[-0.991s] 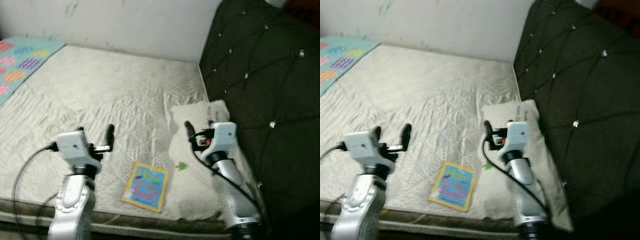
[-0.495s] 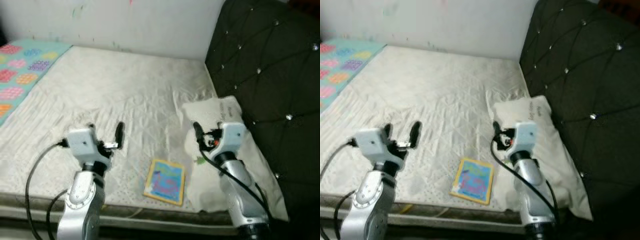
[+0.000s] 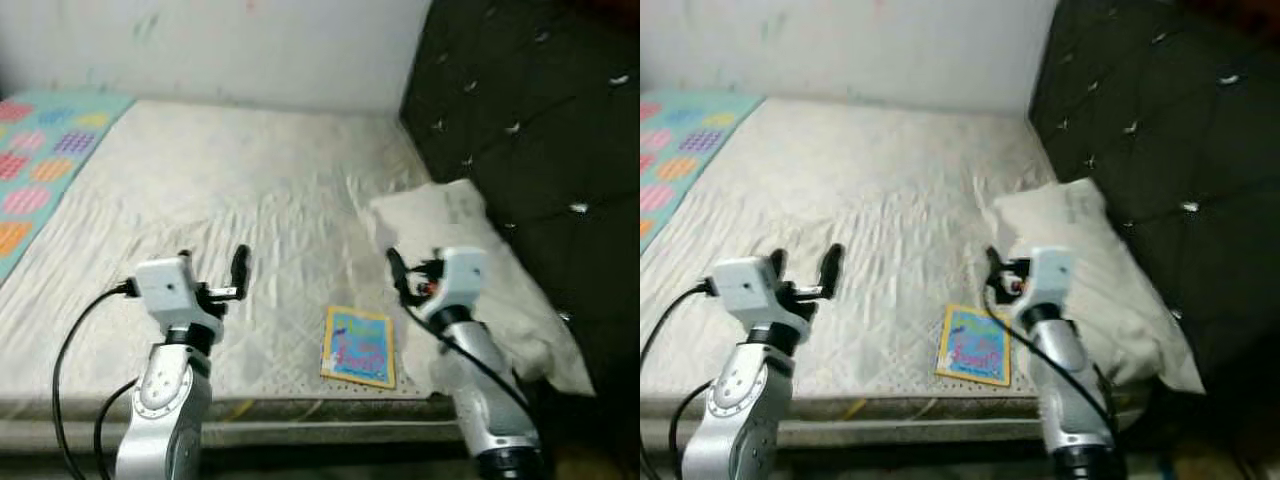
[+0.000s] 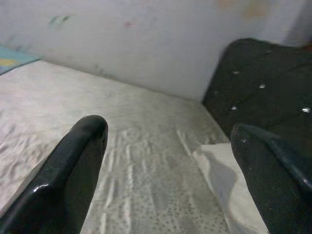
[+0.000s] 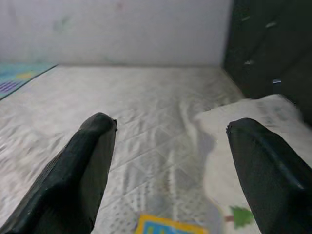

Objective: Clean up the room

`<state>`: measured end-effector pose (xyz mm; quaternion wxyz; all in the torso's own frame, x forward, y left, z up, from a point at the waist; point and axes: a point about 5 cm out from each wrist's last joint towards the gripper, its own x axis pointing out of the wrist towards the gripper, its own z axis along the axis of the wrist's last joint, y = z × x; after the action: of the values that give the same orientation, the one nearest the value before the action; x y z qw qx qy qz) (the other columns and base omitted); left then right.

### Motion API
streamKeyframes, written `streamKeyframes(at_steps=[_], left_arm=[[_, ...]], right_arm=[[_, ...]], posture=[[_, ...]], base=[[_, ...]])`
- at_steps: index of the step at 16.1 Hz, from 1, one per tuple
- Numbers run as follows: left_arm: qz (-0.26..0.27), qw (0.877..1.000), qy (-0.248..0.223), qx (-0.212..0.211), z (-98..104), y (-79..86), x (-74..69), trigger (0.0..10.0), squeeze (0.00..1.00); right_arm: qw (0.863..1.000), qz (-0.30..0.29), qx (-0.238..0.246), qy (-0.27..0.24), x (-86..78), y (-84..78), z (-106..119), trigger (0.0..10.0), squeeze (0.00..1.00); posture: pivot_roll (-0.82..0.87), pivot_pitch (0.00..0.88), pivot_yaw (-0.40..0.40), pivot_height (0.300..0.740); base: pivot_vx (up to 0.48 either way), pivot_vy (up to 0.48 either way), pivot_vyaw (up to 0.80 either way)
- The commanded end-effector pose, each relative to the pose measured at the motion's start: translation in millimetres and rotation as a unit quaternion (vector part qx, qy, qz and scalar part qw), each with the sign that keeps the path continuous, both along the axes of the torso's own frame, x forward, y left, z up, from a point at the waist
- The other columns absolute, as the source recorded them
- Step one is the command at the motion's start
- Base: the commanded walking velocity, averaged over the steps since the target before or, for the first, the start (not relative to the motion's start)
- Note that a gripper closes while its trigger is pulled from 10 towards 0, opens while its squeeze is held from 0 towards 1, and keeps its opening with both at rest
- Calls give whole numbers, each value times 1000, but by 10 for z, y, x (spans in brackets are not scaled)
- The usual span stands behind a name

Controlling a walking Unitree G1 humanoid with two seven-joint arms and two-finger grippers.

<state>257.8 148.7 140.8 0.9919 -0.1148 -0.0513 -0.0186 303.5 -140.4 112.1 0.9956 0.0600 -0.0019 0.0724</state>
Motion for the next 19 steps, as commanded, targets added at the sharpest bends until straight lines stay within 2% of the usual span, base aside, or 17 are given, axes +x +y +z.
streamKeyframes(at_steps=[1, 19], left_arm=[[9, 1000, 2, 3, 6, 42, -3, 10000, 0], [16, 1000, 6, 2, -5, 54, 41, 10000, 0]], right_arm=[[1000, 8, 7, -8, 25, 64, 63, 10000, 0], [1000, 15, 7, -6, 56, 87, 64, 10000, 0]], posture=[[38, 40, -70, 740], [33, 37, -66, 740]], base=[[0, 420, 0], [0, 450, 0]])
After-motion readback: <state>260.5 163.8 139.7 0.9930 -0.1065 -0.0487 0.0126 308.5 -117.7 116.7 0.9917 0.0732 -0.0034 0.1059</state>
